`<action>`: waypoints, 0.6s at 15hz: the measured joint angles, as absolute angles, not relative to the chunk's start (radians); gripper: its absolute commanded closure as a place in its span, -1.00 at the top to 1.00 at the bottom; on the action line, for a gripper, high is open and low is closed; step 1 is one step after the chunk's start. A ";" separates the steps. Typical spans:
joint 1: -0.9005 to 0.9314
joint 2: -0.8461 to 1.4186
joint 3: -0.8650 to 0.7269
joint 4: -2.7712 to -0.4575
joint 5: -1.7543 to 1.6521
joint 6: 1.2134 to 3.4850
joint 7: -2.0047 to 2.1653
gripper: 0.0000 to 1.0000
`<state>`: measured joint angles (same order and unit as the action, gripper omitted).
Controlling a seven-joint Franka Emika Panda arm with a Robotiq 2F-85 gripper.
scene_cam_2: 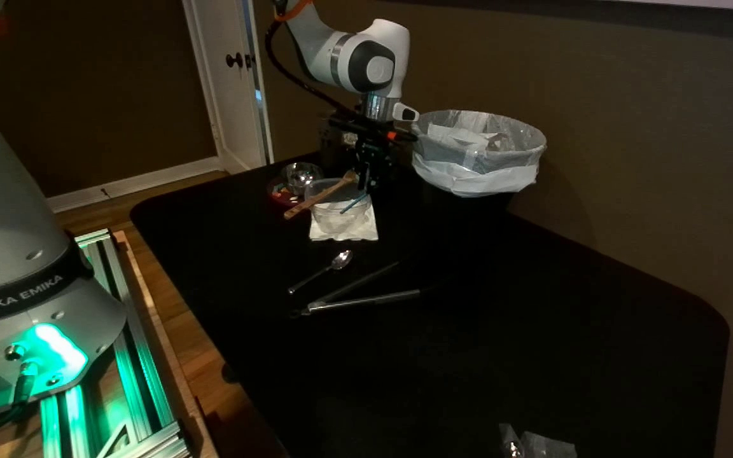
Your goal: Pick up the blue pen and place it on top of the clear bowl next to the wooden spoon
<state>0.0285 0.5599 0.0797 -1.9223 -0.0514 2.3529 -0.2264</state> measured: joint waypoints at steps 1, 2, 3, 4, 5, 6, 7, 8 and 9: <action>0.030 0.560 0.080 -1.922 -0.051 2.352 -0.218 0.27; 0.032 0.560 0.080 -1.922 -0.051 2.352 -0.211 0.41; 0.035 0.560 0.080 -1.923 -0.051 2.352 -0.203 0.58; 0.037 0.559 0.080 -1.924 -0.051 2.352 -0.196 0.72; 0.039 0.558 0.080 -1.926 -0.051 2.352 -0.192 0.85; 0.041 0.554 0.080 -1.930 -0.051 2.352 -0.187 0.98; 0.041 0.548 0.080 -1.936 -0.051 2.353 -0.184 1.00; 0.042 0.540 0.081 -1.944 -0.051 2.353 -0.182 1.00; 0.042 0.532 0.082 -1.952 -0.051 2.353 -0.181 1.00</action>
